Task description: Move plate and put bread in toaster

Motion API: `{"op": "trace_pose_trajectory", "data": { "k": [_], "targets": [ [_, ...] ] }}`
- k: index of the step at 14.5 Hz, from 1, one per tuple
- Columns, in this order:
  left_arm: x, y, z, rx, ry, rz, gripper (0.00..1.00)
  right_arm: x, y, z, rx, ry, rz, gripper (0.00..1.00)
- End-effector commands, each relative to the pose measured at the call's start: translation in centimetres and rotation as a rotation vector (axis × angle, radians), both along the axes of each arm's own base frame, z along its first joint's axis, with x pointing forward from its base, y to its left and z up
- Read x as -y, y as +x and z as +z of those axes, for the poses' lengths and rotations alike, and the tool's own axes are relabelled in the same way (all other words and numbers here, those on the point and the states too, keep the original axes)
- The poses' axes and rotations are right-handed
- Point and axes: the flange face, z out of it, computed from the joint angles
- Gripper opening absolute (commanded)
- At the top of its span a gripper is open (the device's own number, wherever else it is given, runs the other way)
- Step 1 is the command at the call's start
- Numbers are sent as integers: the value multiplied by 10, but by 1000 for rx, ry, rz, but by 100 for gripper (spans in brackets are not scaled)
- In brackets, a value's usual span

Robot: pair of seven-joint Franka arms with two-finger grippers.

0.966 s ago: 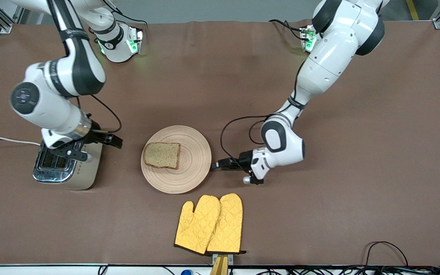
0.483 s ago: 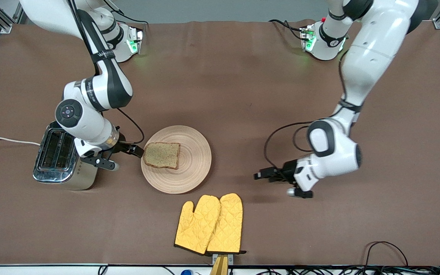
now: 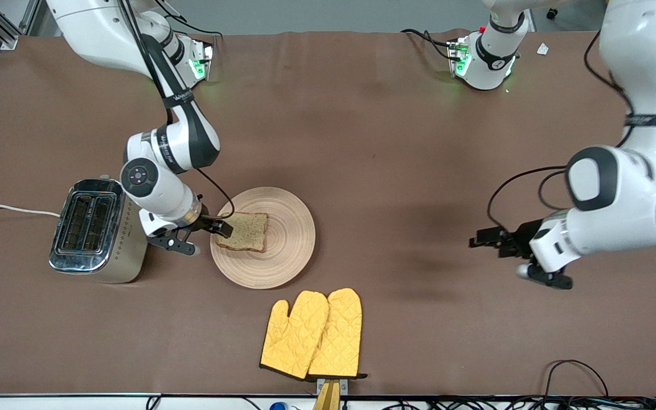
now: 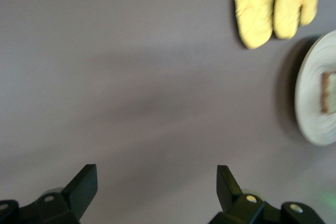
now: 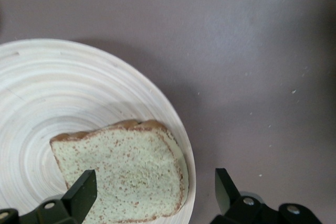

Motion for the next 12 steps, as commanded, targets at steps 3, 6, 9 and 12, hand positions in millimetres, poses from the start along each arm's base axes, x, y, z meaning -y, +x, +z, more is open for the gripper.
{"op": "trace_pose_trajectory", "data": {
  "k": [3,6,9,12],
  "targets": [
    [-18,-47,97,23,228,-11,100,-2,-22,-19,1,3,-10,83],
    [-34,-61,139,74,309,-6,100,3,-23,-22,1,1,-17,75],
    [-34,-75,174,128,352,-4,100,5,-26,-27,0,0,-21,67],
    [-41,-86,197,156,377,17,100,6,-26,-31,-2,-1,-23,54]
  ]
}}
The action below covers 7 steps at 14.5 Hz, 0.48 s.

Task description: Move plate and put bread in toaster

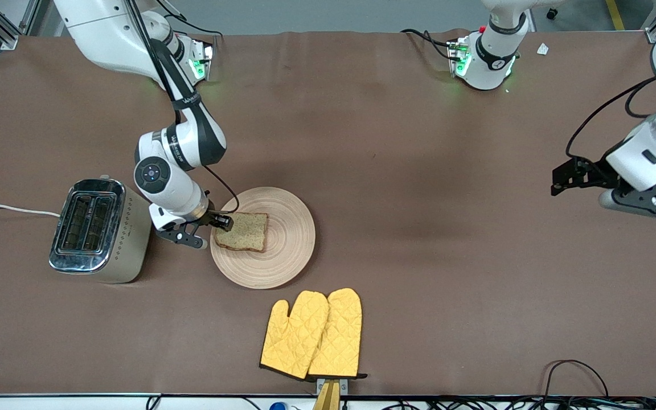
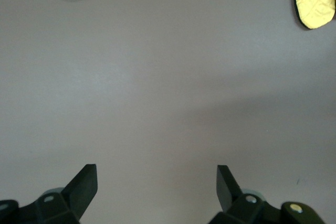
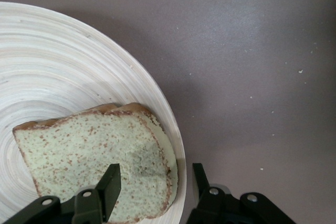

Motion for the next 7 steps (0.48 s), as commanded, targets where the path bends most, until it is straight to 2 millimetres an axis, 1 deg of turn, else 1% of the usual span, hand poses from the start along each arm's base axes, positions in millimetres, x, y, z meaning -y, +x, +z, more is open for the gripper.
{"op": "trace_pose_trajectory", "data": {
  "k": [1,2,4,5,6,7],
  "targets": [
    [-16,-22,18,-19,52,29,100,3,-8,-5,12,11,-23,52],
    [-22,-25,21,-36,52,41,100,4,-9,-8,12,16,-31,51],
    [-26,-19,31,-18,36,52,100,4,-9,-11,14,17,-34,49],
    [-21,-16,38,-1,41,49,100,4,-10,-12,12,16,-33,49],
    [-20,-11,38,2,36,46,100,4,-9,-12,14,17,-33,48],
    [-16,-12,42,10,36,40,100,4,-9,-12,14,17,-33,47]
  ]
}}
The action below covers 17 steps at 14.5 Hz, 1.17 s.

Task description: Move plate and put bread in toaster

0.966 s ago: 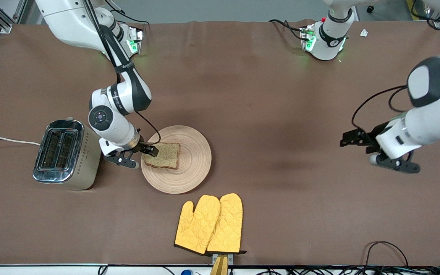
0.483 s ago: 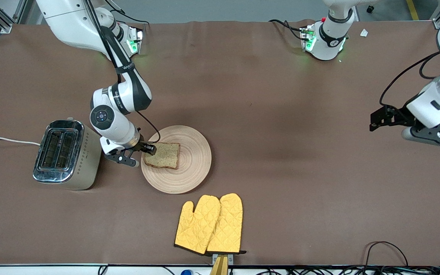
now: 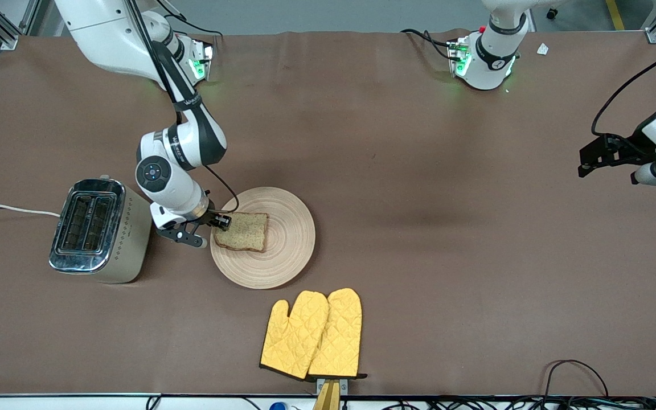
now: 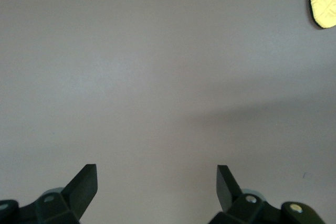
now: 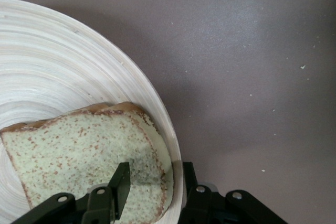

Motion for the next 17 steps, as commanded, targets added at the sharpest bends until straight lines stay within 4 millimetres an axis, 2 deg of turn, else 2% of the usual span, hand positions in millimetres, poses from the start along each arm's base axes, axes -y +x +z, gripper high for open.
{"op": "trace_pose_trajectory", "data": {
  "k": [1,5,10,17],
  "targets": [
    [14,3,12,11,10,-8,100,0,-4,-2,5,13,-20,44],
    [25,-6,15,-16,21,24,100,-2,-5,-2,5,13,-15,35],
    [19,-7,14,-25,27,44,100,-3,-5,-5,17,16,-44,28],
    [17,-7,12,-38,30,51,100,-1,-4,-4,20,17,-49,8]
  ]
}}
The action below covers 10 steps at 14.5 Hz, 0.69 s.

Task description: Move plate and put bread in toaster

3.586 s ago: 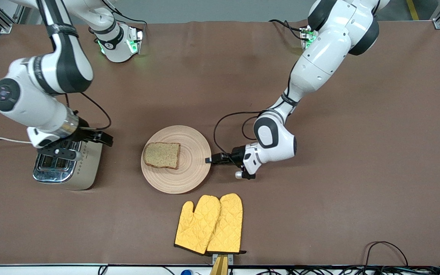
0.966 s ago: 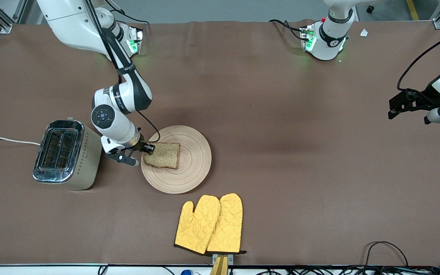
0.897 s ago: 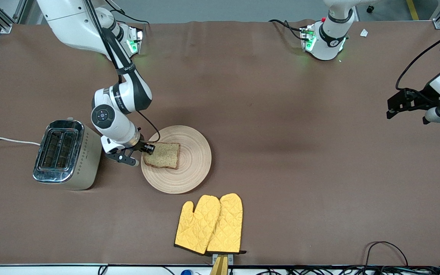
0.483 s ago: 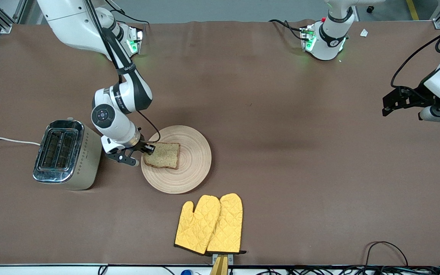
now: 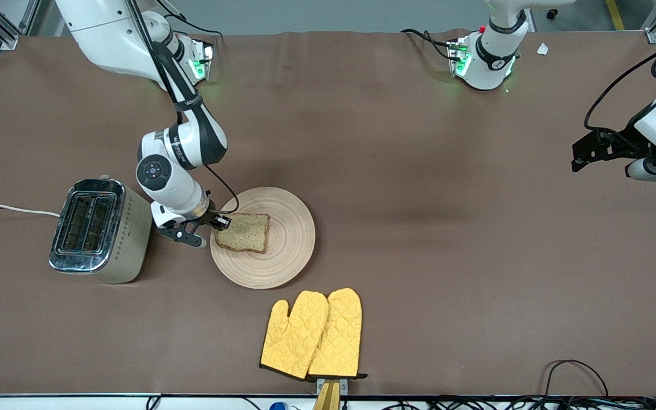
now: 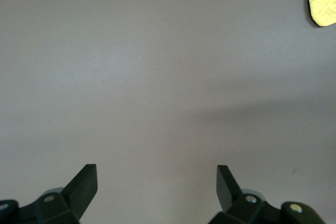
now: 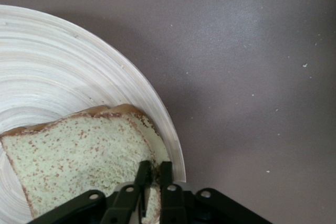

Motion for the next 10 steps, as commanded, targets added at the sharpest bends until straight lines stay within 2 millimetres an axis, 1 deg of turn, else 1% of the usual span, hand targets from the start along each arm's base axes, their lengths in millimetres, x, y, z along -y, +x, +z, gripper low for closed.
{"op": "trace_pose_trajectory", "data": {
  "k": [1,5,6,7,8,9,10],
  "targets": [
    [-2,0,4,-7,20,9,100,0,-4,-4,3,11,-21,7],
    [-1,2,2,-11,6,20,100,0,-3,-2,-2,10,-30,0],
    [-2,3,10,7,3,17,100,-1,-2,0,-2,10,-35,0],
    [-2,4,14,16,0,16,100,0,0,3,-3,11,-39,0],
    [-3,5,11,10,1,17,100,-4,6,12,-7,14,-38,0],
    [-2,4,11,7,1,19,100,-4,9,21,-36,10,-41,0],
    [-5,4,12,8,3,23,100,-6,16,37,-59,7,-41,0]
  ]
}}
